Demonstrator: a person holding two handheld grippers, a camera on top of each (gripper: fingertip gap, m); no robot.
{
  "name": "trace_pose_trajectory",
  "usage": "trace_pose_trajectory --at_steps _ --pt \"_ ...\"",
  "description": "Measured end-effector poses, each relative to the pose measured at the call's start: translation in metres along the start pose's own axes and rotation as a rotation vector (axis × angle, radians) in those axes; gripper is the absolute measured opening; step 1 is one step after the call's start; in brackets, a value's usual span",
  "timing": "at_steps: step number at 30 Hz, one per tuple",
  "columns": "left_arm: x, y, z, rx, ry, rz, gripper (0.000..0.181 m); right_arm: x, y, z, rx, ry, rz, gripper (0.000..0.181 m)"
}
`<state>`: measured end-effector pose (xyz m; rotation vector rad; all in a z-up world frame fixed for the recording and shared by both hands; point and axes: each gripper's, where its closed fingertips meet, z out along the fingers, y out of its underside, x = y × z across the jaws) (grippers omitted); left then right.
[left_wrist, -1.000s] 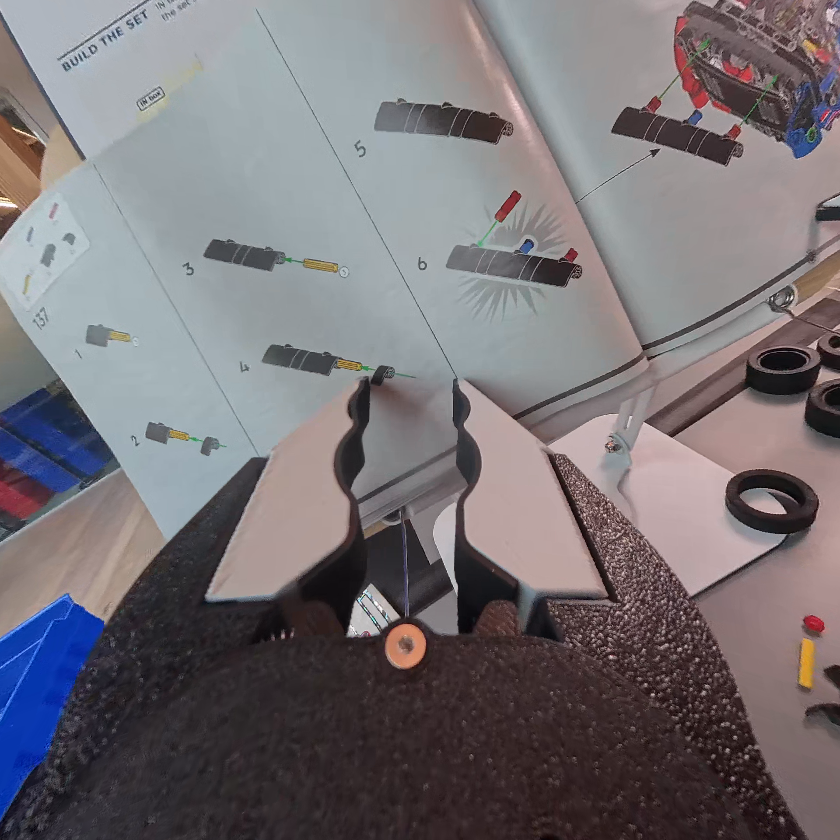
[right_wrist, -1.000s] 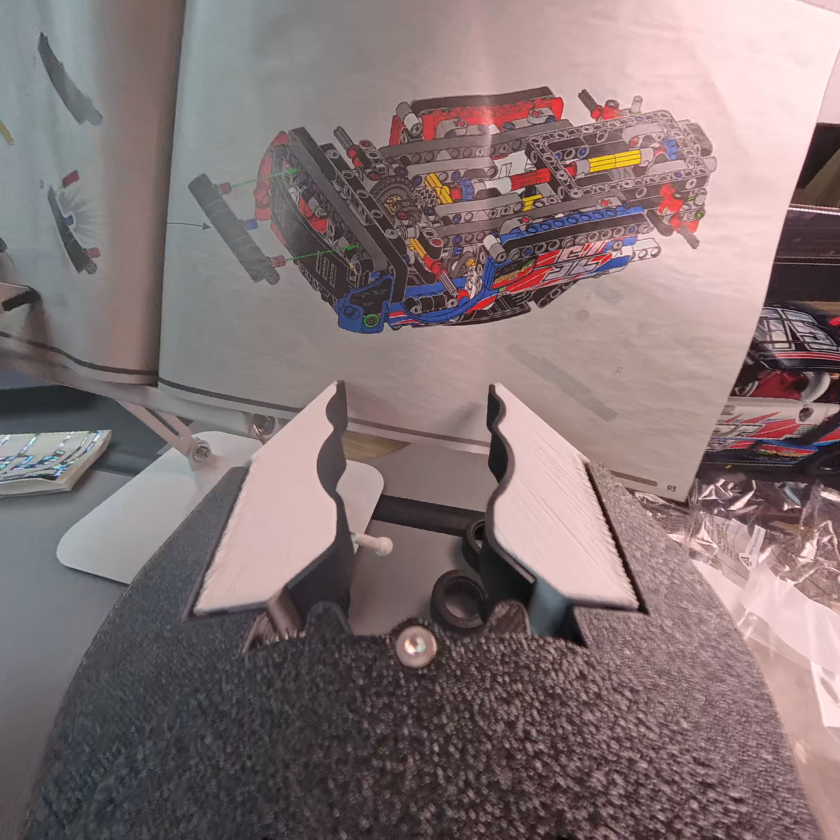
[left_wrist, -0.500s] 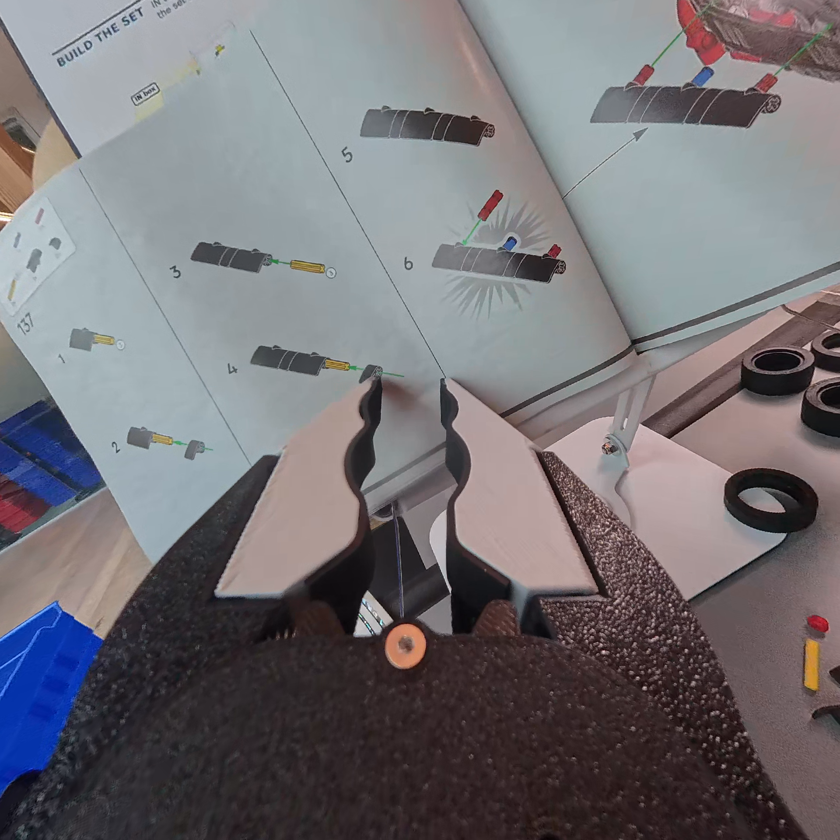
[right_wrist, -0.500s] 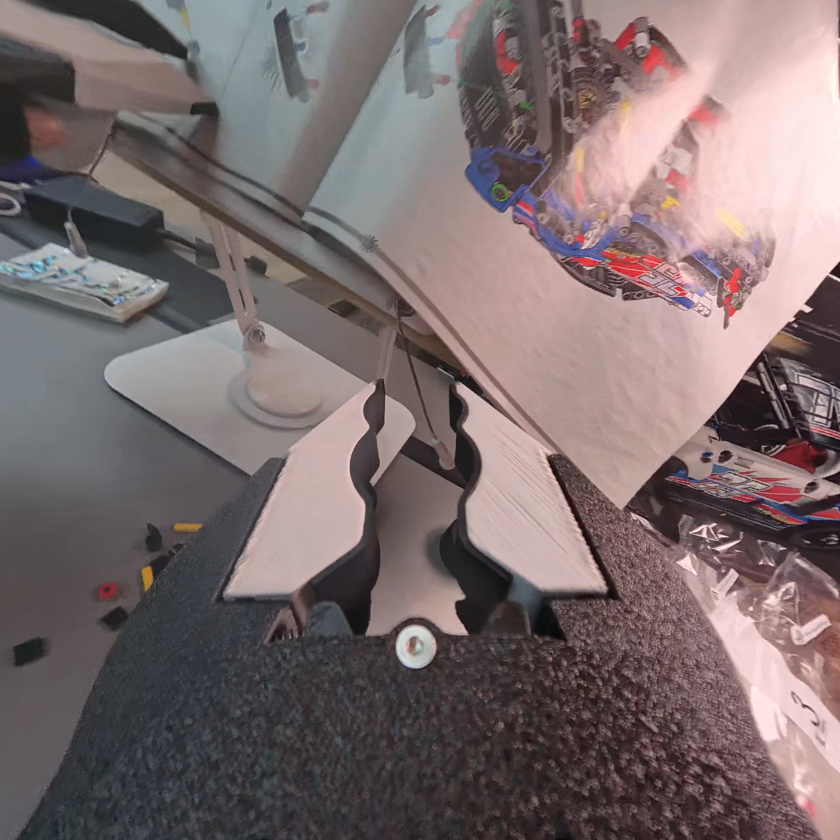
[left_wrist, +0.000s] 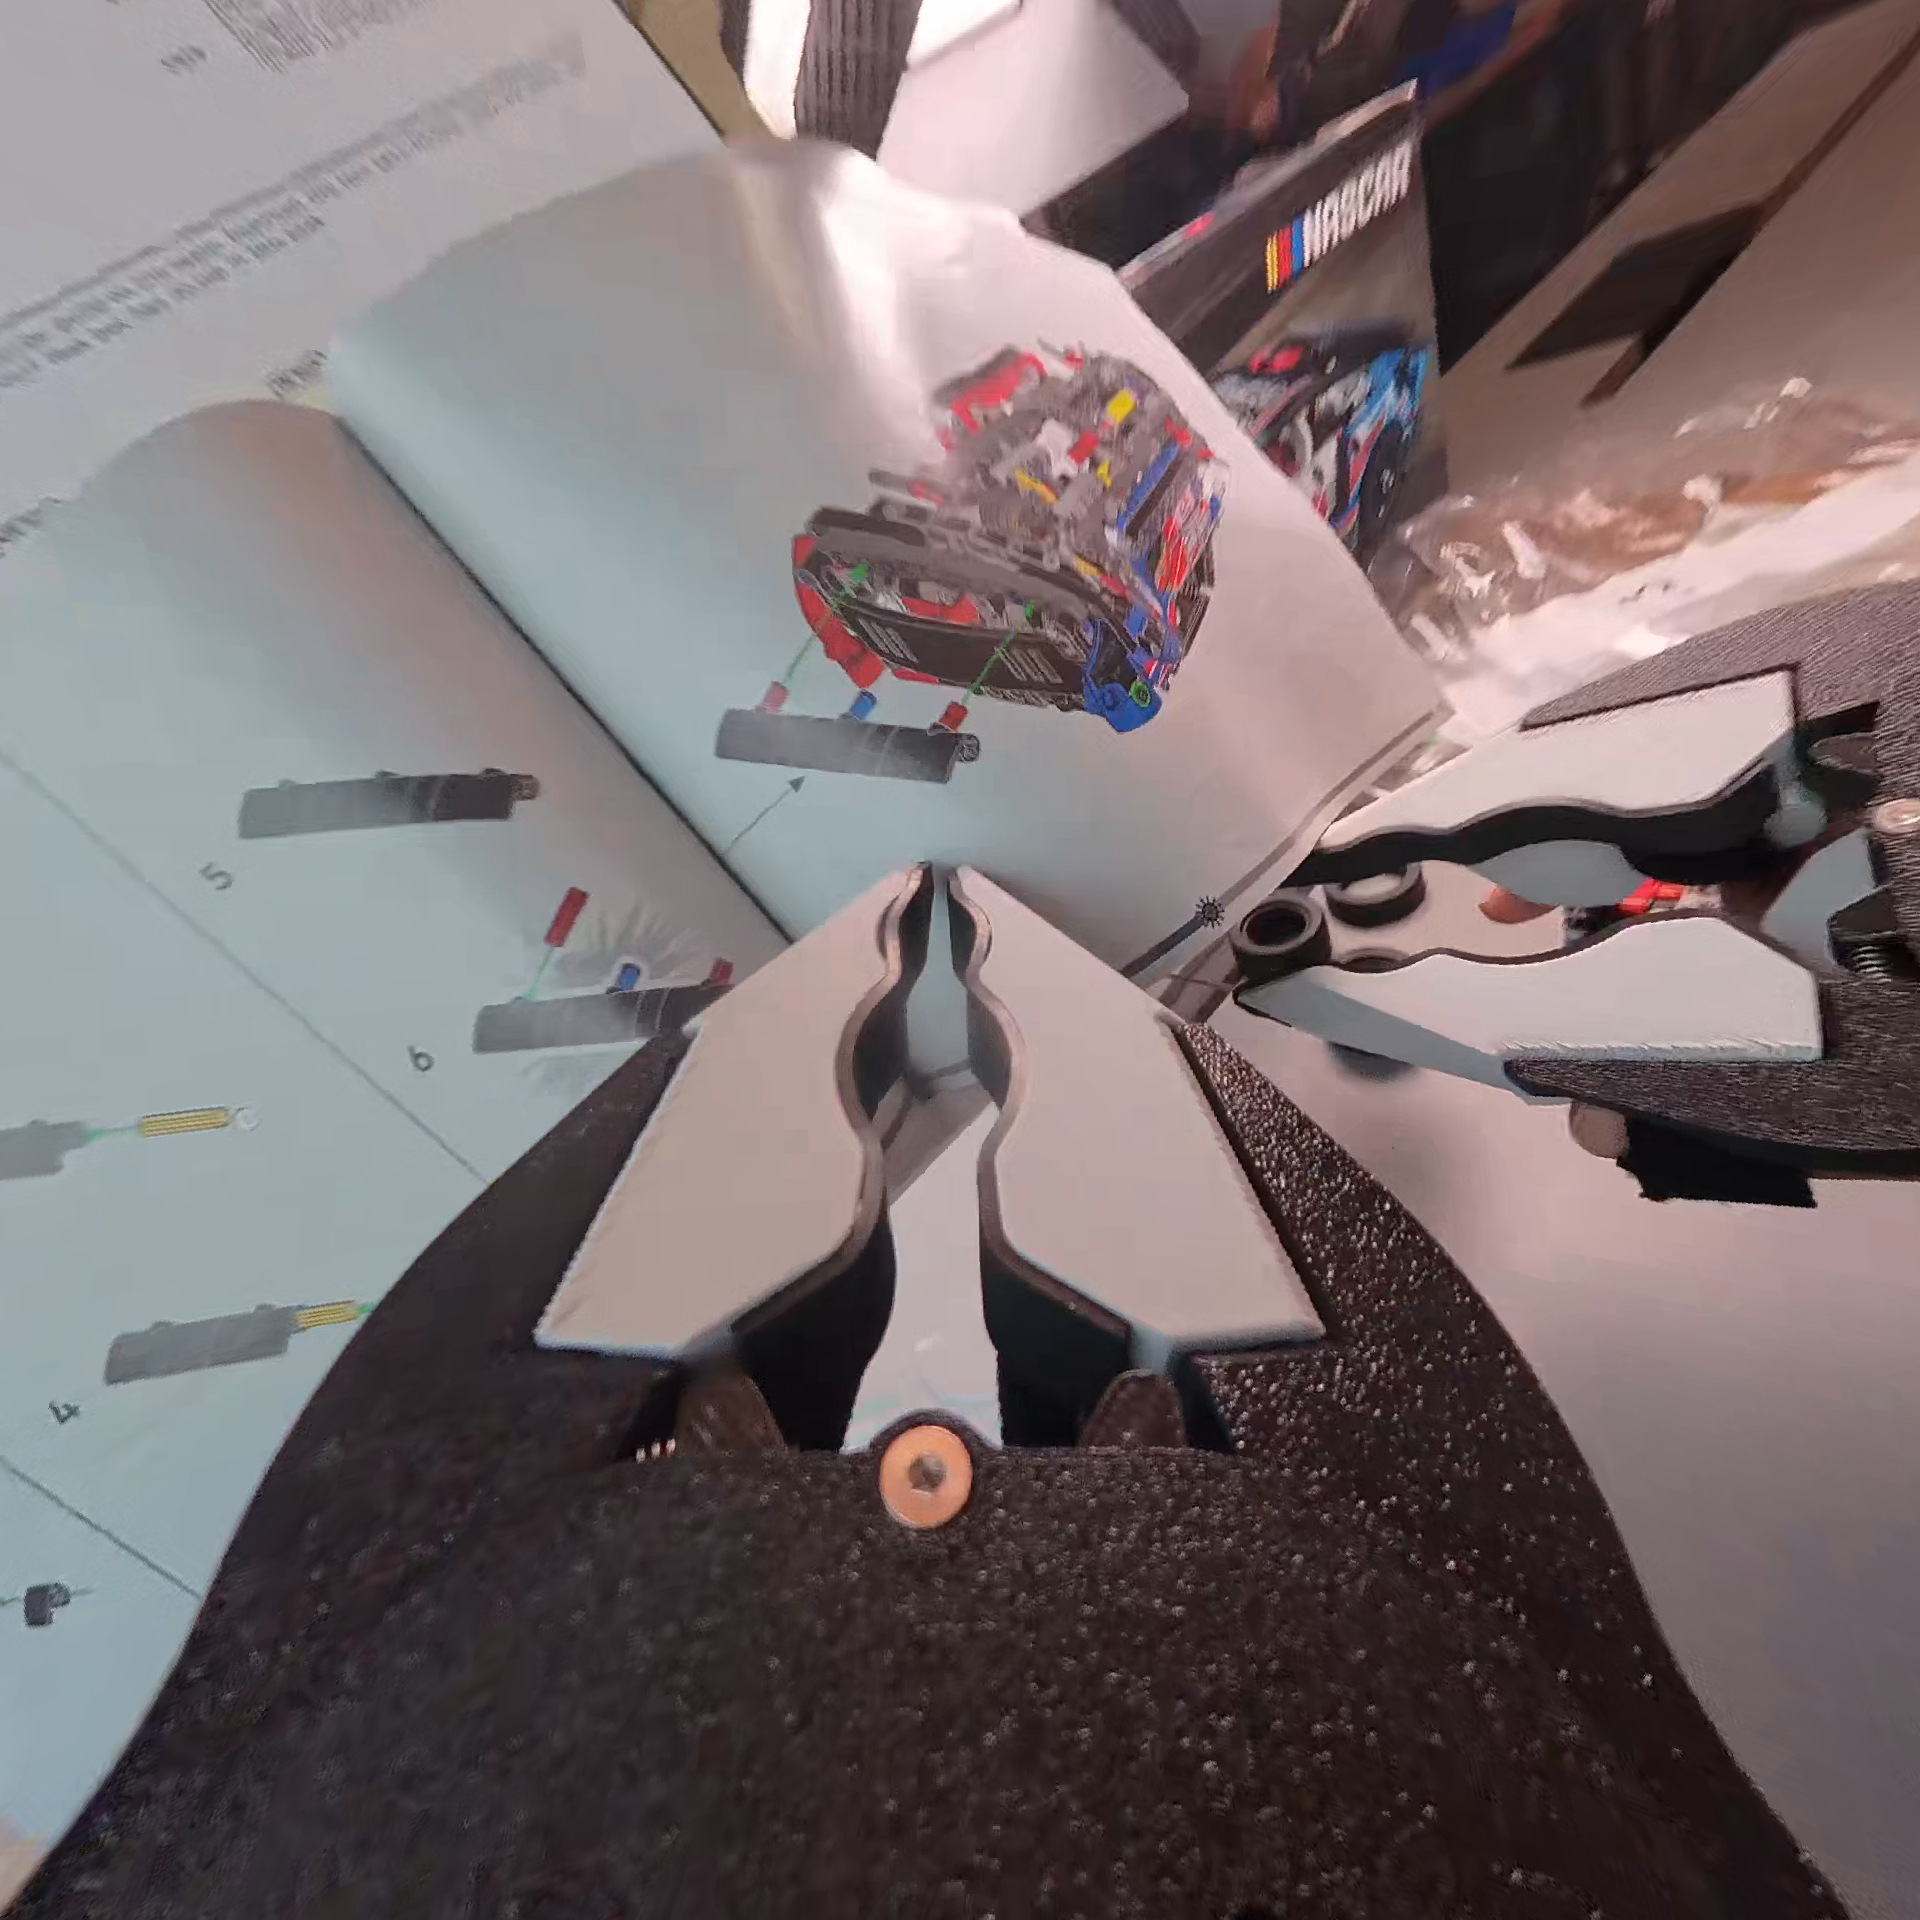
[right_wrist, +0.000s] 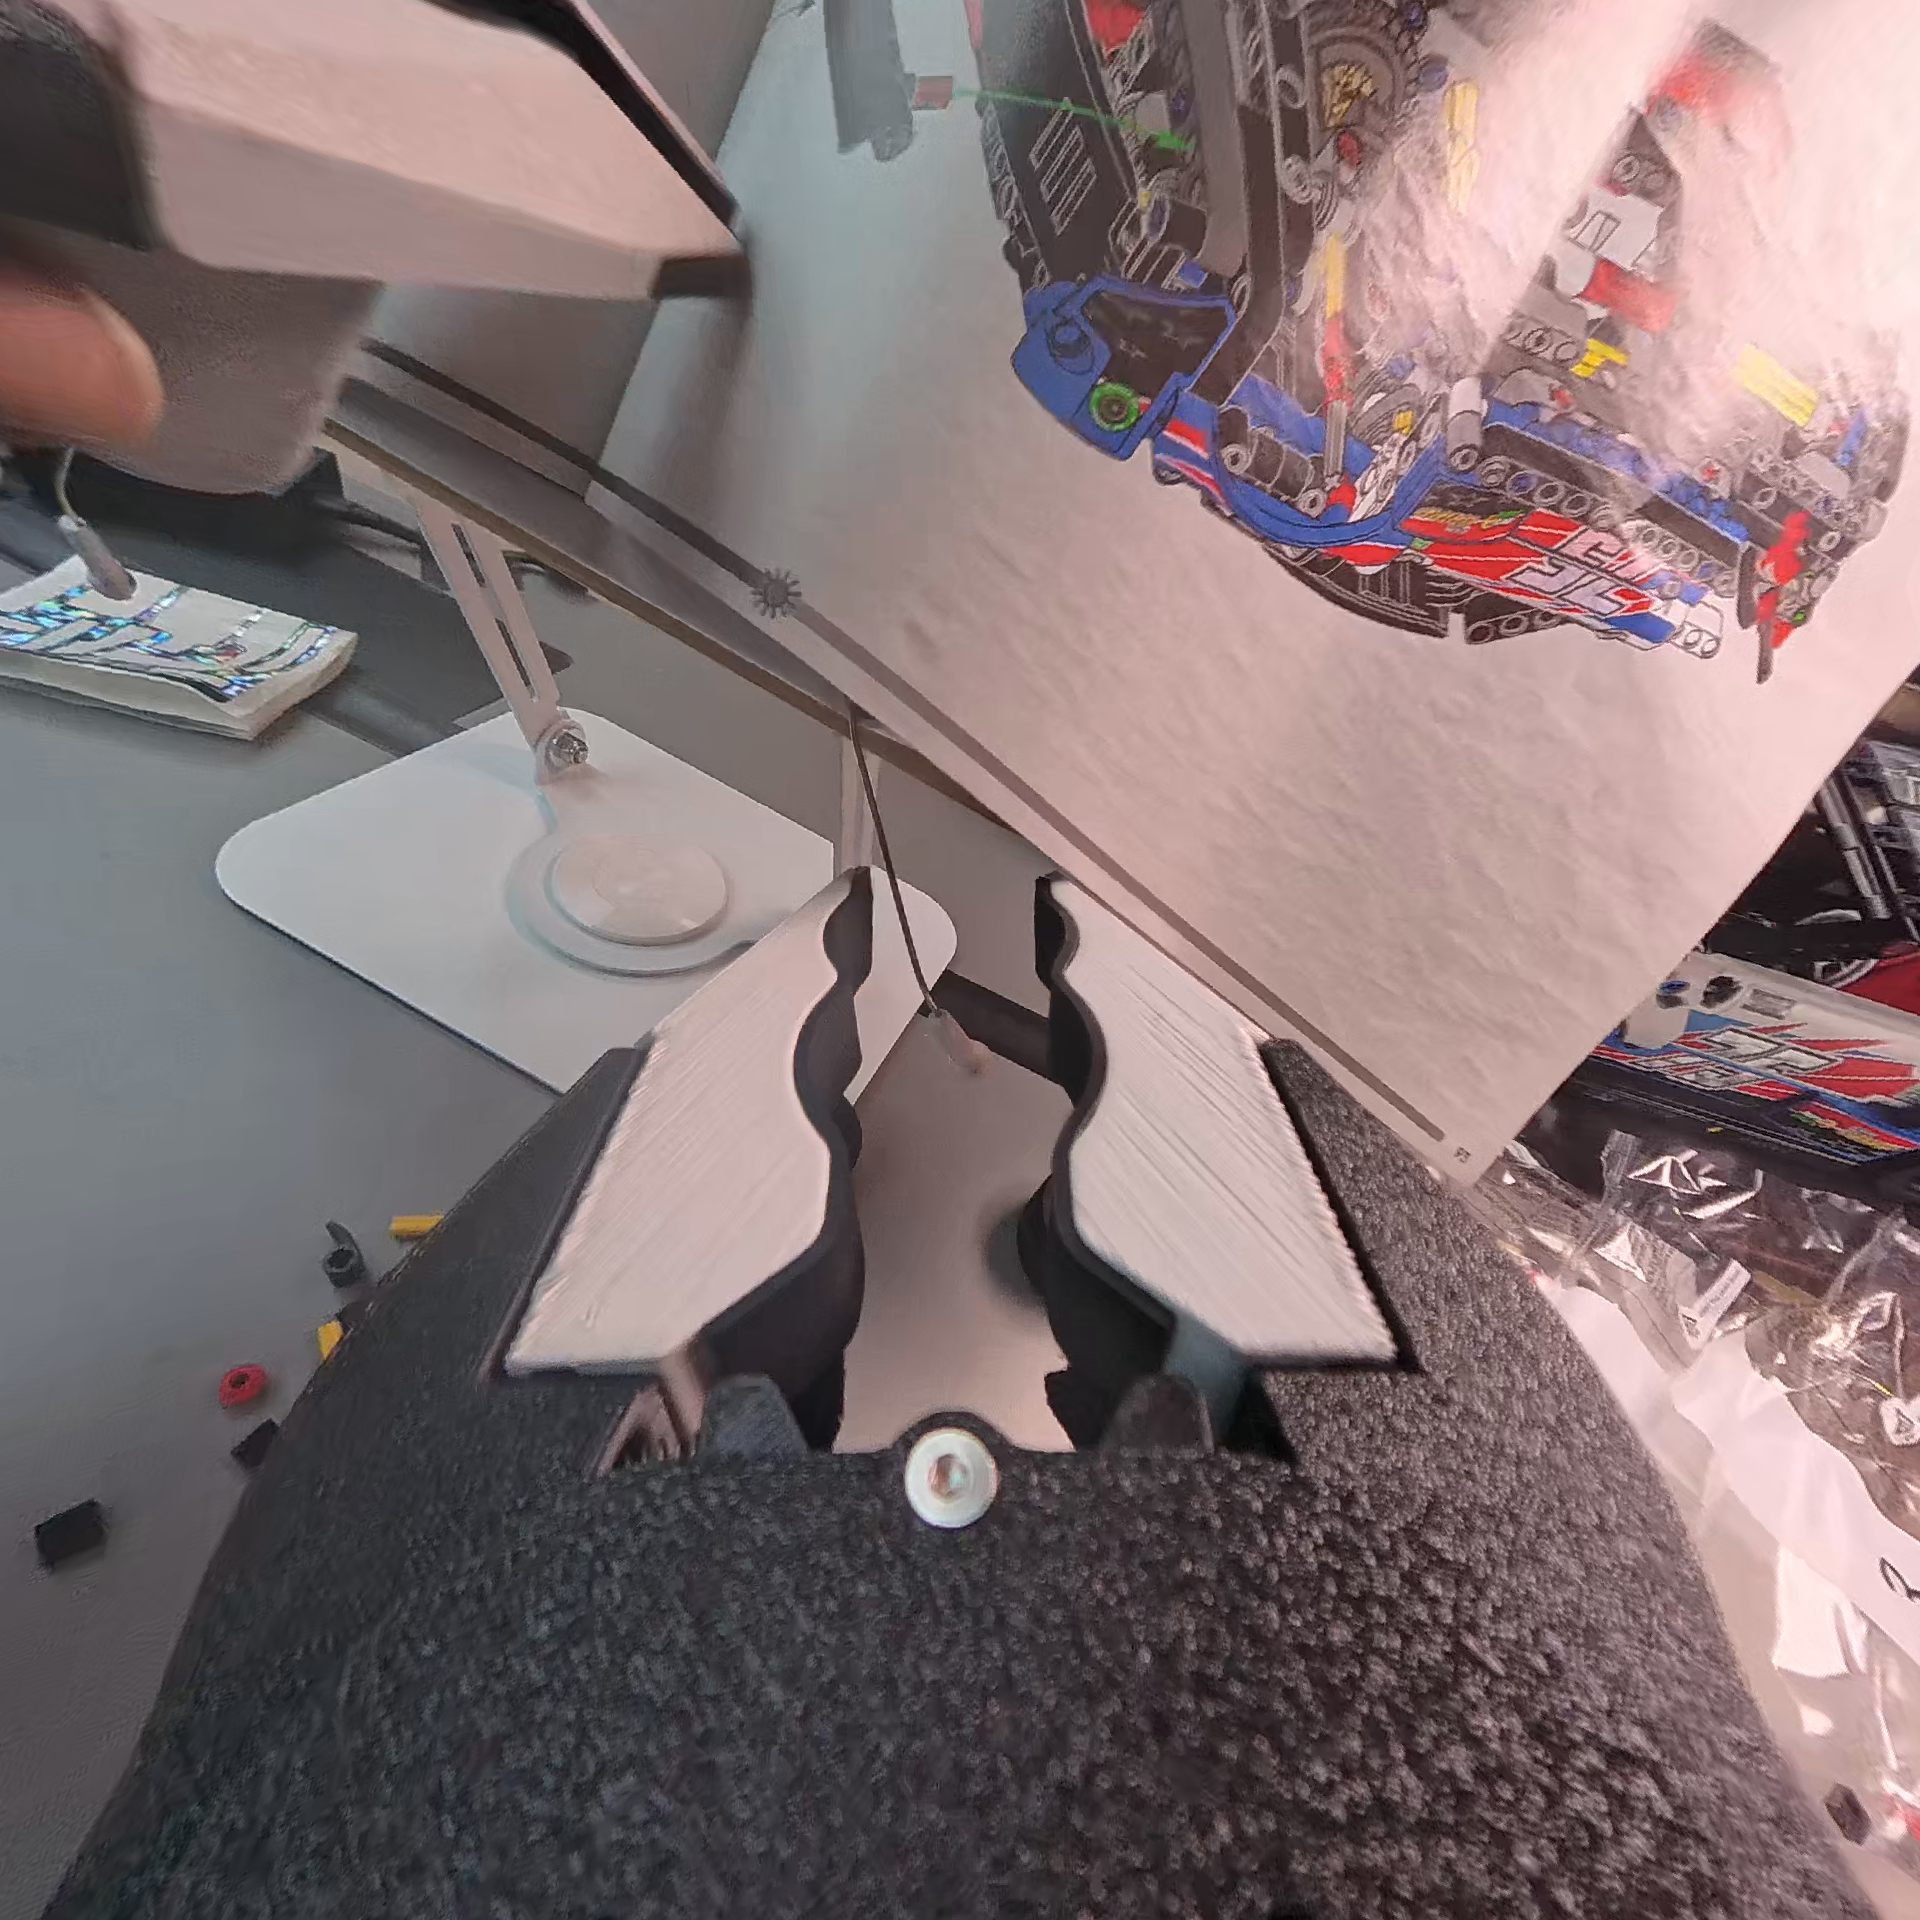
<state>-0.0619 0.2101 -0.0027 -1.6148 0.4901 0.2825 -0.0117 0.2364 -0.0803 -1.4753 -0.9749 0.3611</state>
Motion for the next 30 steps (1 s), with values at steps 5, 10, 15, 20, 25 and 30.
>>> trace_pose_trajectory --at_steps 5,10,15,20,25,30 --pt "0.0 0.017 0.027 -0.163 -0.05 0.076 0.0 -0.014 0.007 0.01 -0.02 -0.033 -0.11 0.031" --pt "-0.005 0.019 0.032 -0.229 -0.083 0.177 0.0 0.004 0.007 0.012 -0.055 0.113 -0.487 0.0" --pt "-0.006 0.022 0.034 -0.23 -0.079 0.203 0.0 0.023 -0.023 -0.006 -0.046 0.247 -1.011 0.002" --pt "-0.005 0.023 0.033 -0.212 -0.085 0.224 0.0 0.024 -0.056 0.004 0.017 0.216 -1.376 0.007" --pt "-0.006 0.021 0.029 -0.168 -0.086 0.208 0.0 0.03 -0.061 0.012 0.057 0.174 -1.24 0.018" --pt "0.004 0.017 0.021 -0.102 -0.026 0.163 0.005 0.026 -0.045 -0.006 0.049 0.122 -0.754 0.042"
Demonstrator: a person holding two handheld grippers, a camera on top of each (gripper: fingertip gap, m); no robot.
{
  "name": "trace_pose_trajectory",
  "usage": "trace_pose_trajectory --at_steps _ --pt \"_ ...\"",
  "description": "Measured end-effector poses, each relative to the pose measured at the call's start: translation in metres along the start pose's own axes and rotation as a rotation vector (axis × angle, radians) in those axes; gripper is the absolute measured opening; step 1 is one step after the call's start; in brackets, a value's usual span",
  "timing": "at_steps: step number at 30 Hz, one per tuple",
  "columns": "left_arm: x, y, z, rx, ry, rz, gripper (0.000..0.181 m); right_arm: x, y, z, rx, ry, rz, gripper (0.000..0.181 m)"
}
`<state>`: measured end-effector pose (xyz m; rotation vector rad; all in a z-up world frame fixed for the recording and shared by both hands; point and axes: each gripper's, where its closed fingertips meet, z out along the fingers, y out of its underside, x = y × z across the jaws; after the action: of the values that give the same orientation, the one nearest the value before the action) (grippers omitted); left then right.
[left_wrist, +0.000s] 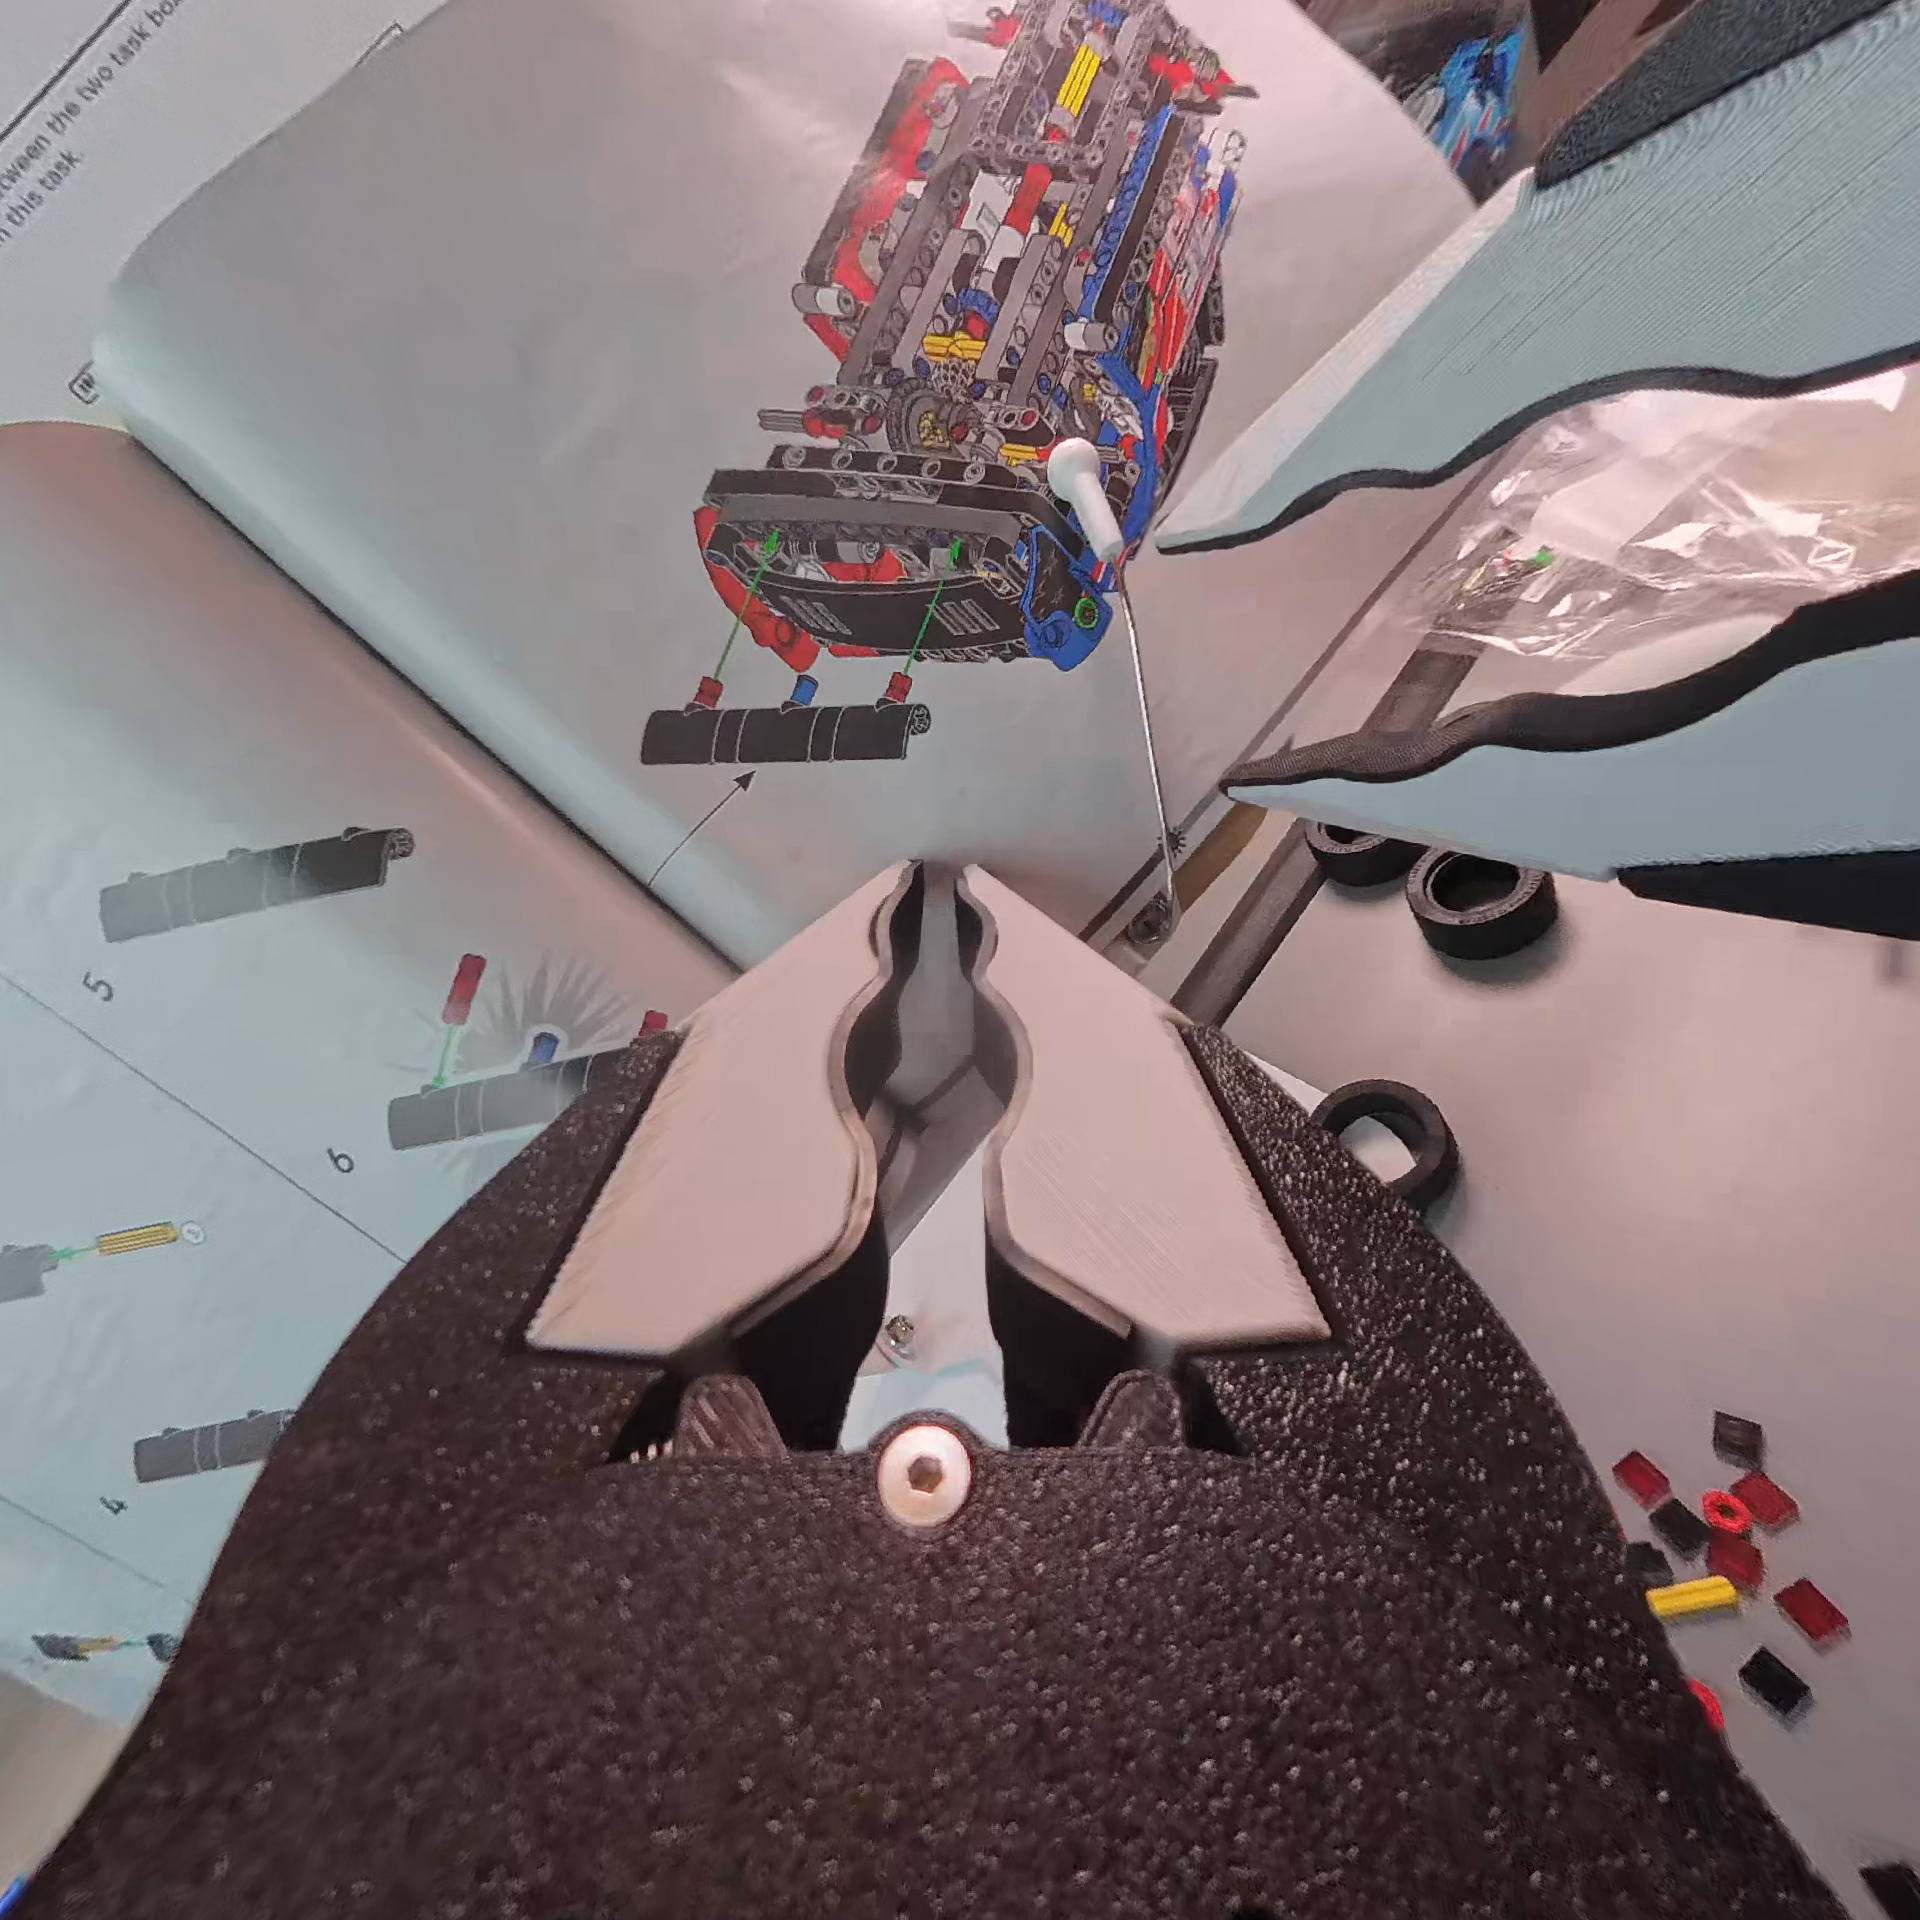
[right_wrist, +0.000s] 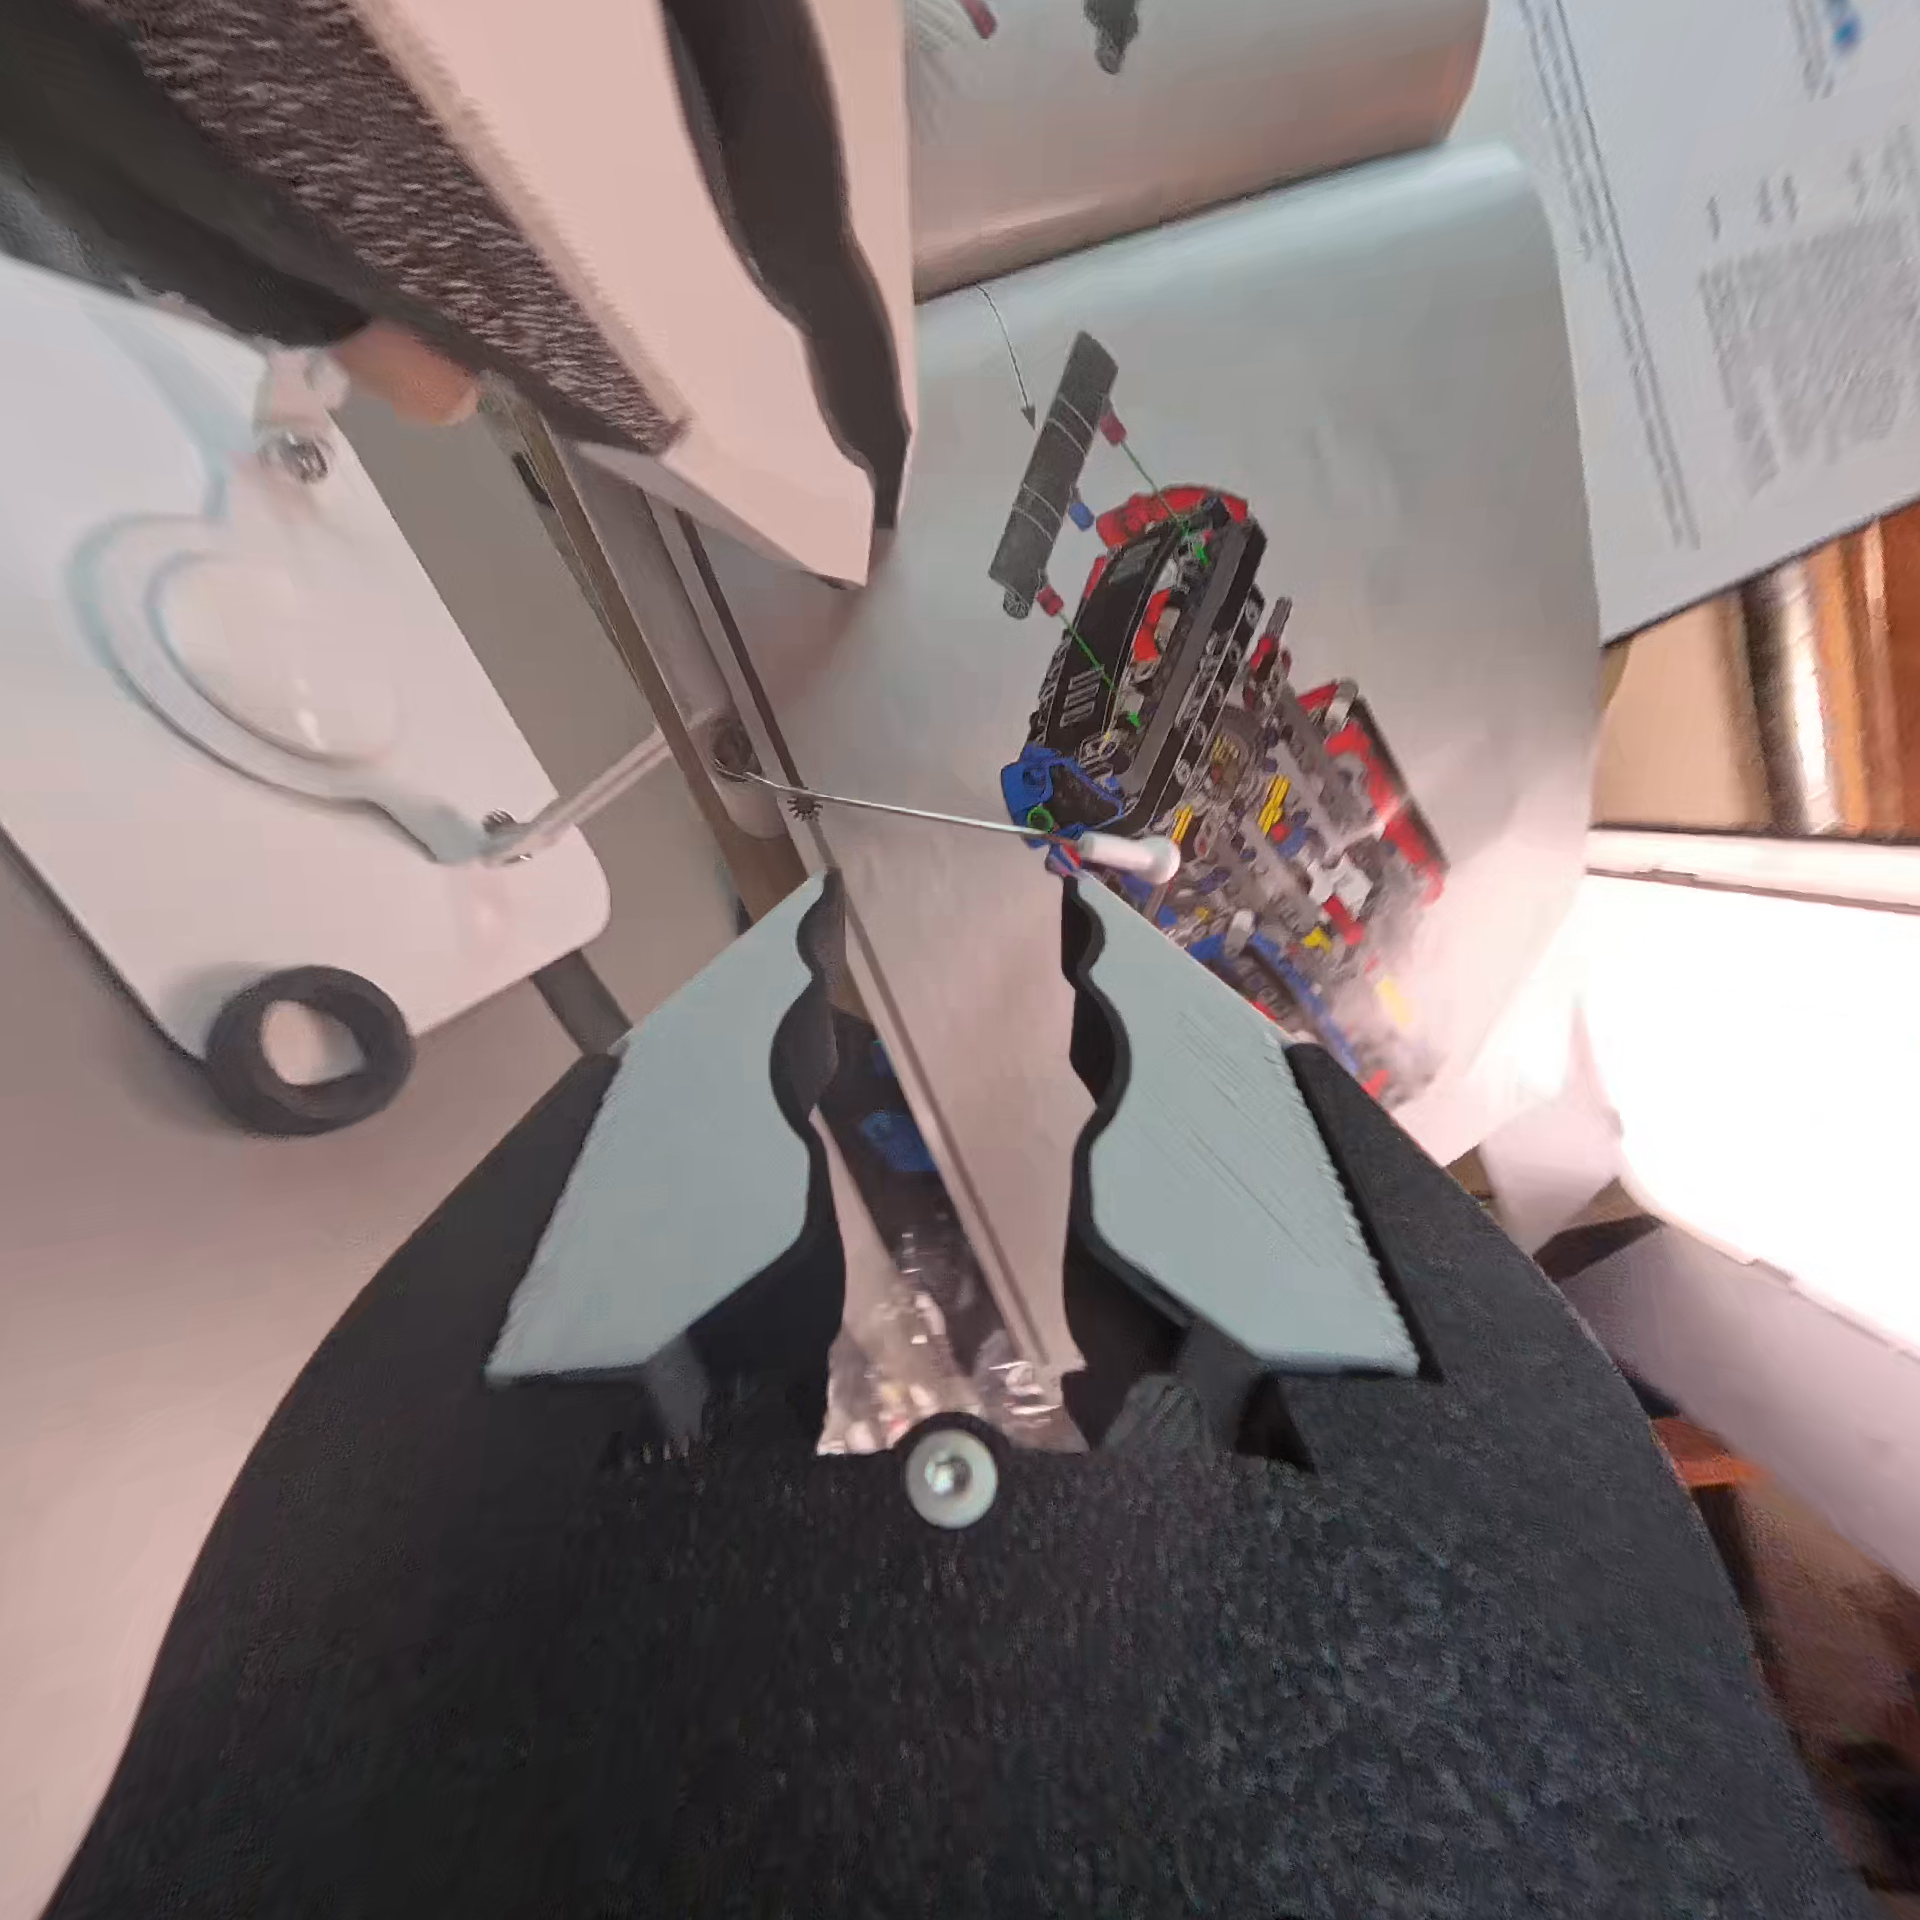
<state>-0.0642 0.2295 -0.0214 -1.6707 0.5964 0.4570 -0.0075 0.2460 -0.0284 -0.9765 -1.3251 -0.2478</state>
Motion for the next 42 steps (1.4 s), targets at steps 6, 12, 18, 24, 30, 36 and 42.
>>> trace_pose_trajectory --at_steps 6,12,18,24,30,36,42 --pt "0.005 -0.005 -0.029 0.089 0.047 -0.14 0.013 -0.02 0.012 -0.01 0.032 -0.129 0.583 0.043" --pt "-0.017 0.024 -0.058 0.114 -0.009 -0.436 0.015 -0.016 0.002 -0.01 0.104 -0.167 0.863 0.039" --pt "-0.049 0.072 -0.062 0.052 -0.107 -0.635 0.026 -0.003 -0.005 0.008 0.113 -0.143 1.03 0.035" --pt "-0.083 0.094 -0.053 0.013 -0.204 -0.579 0.0 0.005 -0.003 0.02 0.036 -0.084 0.992 0.022" --pt "-0.095 0.093 -0.05 0.024 -0.252 -0.401 0.001 0.009 -0.01 0.01 0.019 -0.013 0.868 0.023" --pt "-0.089 0.097 -0.056 0.094 -0.251 -0.465 0.001 -0.023 -0.089 0.005 0.177 -0.162 0.532 0.004" --pt "-0.086 0.1 -0.063 0.082 -0.214 -0.542 0.009 -0.051 -0.119 0.056 0.063 -0.233 0.297 0.006"
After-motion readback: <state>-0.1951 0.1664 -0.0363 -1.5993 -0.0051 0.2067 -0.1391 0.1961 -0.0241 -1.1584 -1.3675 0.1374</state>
